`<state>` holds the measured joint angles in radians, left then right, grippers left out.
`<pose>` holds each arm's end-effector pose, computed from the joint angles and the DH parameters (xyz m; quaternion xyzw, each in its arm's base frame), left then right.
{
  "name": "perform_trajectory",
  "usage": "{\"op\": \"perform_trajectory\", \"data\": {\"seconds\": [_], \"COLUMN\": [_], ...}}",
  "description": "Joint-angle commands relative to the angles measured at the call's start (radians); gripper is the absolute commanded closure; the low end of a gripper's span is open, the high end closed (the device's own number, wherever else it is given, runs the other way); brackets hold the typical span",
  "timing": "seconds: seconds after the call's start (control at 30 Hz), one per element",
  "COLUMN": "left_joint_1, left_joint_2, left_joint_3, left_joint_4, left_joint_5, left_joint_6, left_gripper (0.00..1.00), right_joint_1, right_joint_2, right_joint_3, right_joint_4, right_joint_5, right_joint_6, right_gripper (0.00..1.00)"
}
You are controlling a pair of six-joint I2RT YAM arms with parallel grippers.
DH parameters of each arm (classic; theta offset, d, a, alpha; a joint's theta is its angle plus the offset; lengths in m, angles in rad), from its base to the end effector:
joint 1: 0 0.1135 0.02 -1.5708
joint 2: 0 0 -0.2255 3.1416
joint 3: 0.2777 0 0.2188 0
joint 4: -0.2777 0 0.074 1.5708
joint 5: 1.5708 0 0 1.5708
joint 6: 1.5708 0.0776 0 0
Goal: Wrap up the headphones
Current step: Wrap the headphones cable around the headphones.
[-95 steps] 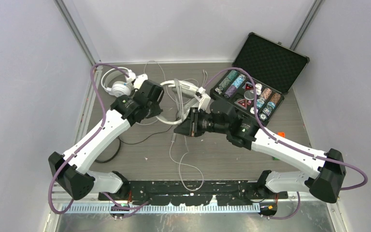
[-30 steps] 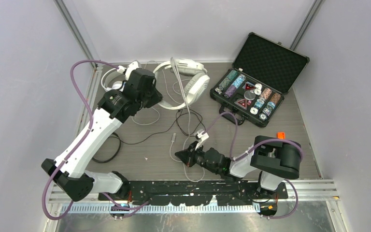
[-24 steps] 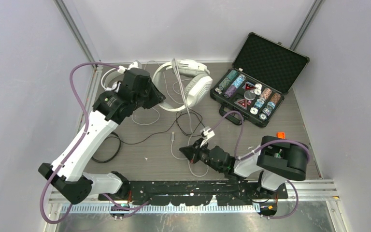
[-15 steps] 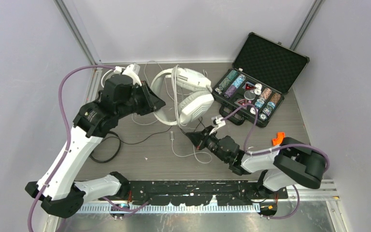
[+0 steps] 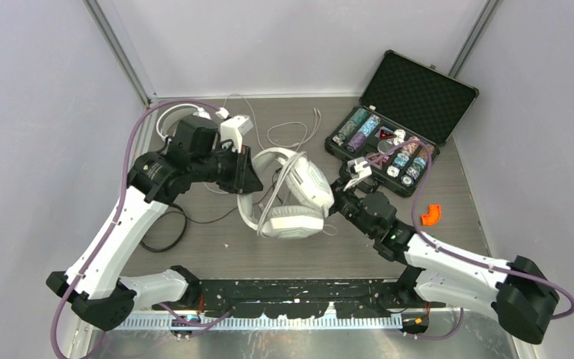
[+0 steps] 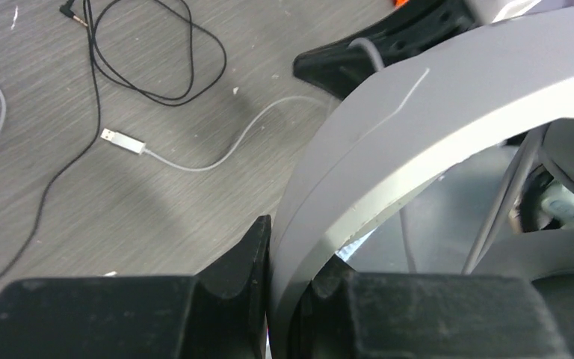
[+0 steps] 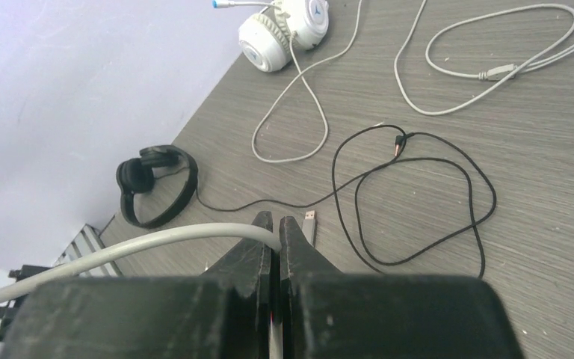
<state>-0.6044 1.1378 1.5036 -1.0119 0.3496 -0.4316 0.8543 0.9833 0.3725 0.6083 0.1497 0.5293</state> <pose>0.1640 -0.1456 0.3610 0.1533 0.8714 -0.3527 0.3046 0.1746 0.1828 0.2293 -0.0621 0.7053 0.4085 0.5761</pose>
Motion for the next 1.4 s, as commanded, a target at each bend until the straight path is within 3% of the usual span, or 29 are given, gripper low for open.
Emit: {"op": "perform_trajectory", "data": {"seconds": [0.0, 0.13, 0.37, 0.53, 0.8, 1.37], "left_joint_1": [0.000, -0.001, -0.014, -0.025, -0.101, -0.103], "left_joint_2": [0.012, 0.011, 0.006, 0.057, 0.075, -0.020], "left_joint_3": [0.027, -0.017, -0.049, -0.007, -0.042, -0.226], "left_joint_4": [-0.078, -0.075, -0.033, -0.024, 0.098, 0.282], "left_joint_5": [0.123, 0.061, 0.003, -0.124, -0.283, -0.342], "left_joint_6": [0.236, 0.450, 0.902, 1.066, 1.178, 1.240], "left_gripper": [1.00, 1.00, 1.00, 1.00, 1.00, 1.00], "right_joint_1": [-0.020, -0.024, -0.026, -0.026, -0.028, -0.037], "right_joint_2": [-0.091, -0.141, -0.136, -0.139, -0.146, -0.104], "right_joint_3": [0.153, 0.296, 0.454, 0.538, 0.530, 0.526], "right_joint_4": [-0.383, -0.650, -0.923, -1.082, -0.994, -0.859], "right_joint_5": [-0.067, -0.184, -0.365, -0.382, -0.519, -0.558], "right_joint_6": [-0.044, -0.009, 0.014, 0.030, 0.139, 0.285], "right_gripper": [1.00, 1.00, 1.00, 1.00, 1.00, 1.00]}}
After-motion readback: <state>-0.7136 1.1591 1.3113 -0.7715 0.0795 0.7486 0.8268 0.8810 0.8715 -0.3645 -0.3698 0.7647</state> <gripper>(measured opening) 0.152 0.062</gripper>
